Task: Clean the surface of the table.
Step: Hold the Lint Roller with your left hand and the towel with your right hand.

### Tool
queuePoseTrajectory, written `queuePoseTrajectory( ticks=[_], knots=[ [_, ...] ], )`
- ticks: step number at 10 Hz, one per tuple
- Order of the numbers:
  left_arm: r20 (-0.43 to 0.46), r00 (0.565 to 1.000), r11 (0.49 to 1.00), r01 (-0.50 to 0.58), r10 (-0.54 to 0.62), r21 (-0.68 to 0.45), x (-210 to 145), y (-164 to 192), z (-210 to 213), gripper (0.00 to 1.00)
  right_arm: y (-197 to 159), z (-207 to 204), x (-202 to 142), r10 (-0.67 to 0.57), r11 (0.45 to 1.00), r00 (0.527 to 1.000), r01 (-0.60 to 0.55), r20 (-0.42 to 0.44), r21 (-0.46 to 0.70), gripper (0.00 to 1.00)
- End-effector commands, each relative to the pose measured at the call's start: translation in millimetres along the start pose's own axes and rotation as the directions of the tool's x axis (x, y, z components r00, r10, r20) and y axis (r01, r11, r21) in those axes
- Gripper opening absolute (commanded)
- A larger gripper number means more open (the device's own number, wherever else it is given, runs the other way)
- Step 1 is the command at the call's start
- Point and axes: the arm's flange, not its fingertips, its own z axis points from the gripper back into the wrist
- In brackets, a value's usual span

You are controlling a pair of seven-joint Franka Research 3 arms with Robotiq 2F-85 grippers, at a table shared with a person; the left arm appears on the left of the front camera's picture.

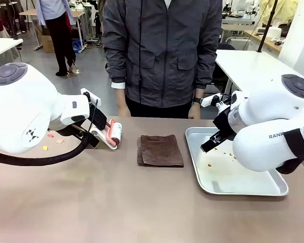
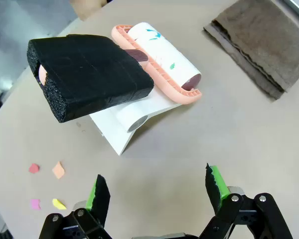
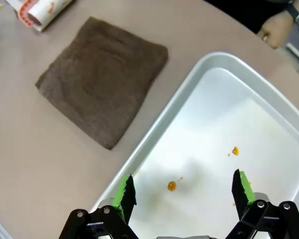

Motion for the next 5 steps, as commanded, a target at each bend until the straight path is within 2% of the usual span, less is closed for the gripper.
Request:
queuePoseTrajectory(
  ticks=[1,5],
  knots=[
    [0.0,1.0,1.0,0.0,0.0,0.0,0.0,0.0,0.1,1.0,0.0,0.1,0.0,0.0,1.0,1.0,0.0,0.0,0.0,1.0],
    [0.0,1.0,1.0,0.0,0.0,0.0,0.0,0.0,0.1,1.0,0.0,0.1,0.0,0.0,1.0,1.0,0.0,0.0,0.0,1.0]
  ],
)
